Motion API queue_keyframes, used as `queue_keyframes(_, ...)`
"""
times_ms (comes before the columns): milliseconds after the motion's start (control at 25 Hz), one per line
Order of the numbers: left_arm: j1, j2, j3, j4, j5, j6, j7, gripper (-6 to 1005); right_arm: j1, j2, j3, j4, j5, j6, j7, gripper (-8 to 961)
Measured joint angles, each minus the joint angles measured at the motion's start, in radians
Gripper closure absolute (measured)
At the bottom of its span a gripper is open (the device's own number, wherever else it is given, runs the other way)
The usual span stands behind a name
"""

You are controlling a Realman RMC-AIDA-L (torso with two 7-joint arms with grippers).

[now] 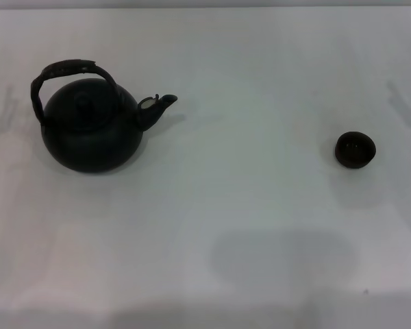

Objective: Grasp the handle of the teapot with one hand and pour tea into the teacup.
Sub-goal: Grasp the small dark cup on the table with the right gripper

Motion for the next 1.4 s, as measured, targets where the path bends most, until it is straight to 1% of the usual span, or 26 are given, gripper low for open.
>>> queue_keyframes(560,0.004,0.002,0.005,0.007,0.0,-0.001,0.0,165,-0.013,-0.001,0.037,0.002,0.015,-0.002,-0.004,110)
queue_keyframes(840,0.009,0.002,0.007,0.008,0.003,-0.008,0.0,165,-0.013,-0.001,0.031,0.007,0.009,0.002,-0.003,110)
queue_keyframes(1000,0.02,0.003,0.007,0.001,0.005,-0.032,0.0,165,-0.012,-0.001,0.024,0.008,0.0,0.007,-0.002,109)
queue_keyframes(1120,0.045,0.003,0.008,0.0,0.007,-0.06,-0.001,165,-0.019,-0.003,0.003,-0.005,-0.003,0.017,0.008,109)
queue_keyframes(1200,0.063,0.003,0.008,-0.001,0.008,-0.076,-0.004,165,-0.035,-0.006,-0.027,-0.039,-0.013,0.019,0.04,109)
queue_keyframes(1240,0.07,0.003,0.009,-0.002,0.009,-0.08,-0.006,165,-0.051,-0.008,-0.046,-0.08,-0.029,0.018,0.072,109)
queue_keyframes(1320,0.085,0.004,0.012,-0.002,0.017,-0.084,-0.013,165,-0.088,-0.012,-0.078,-0.186,-0.084,0.008,0.157,108)
queue_keyframes(1400,0.101,0.004,0.015,-0.002,0.038,-0.079,-0.017,165,-0.116,-0.016,-0.084,-0.292,-0.16,-0.003,0.252,108)
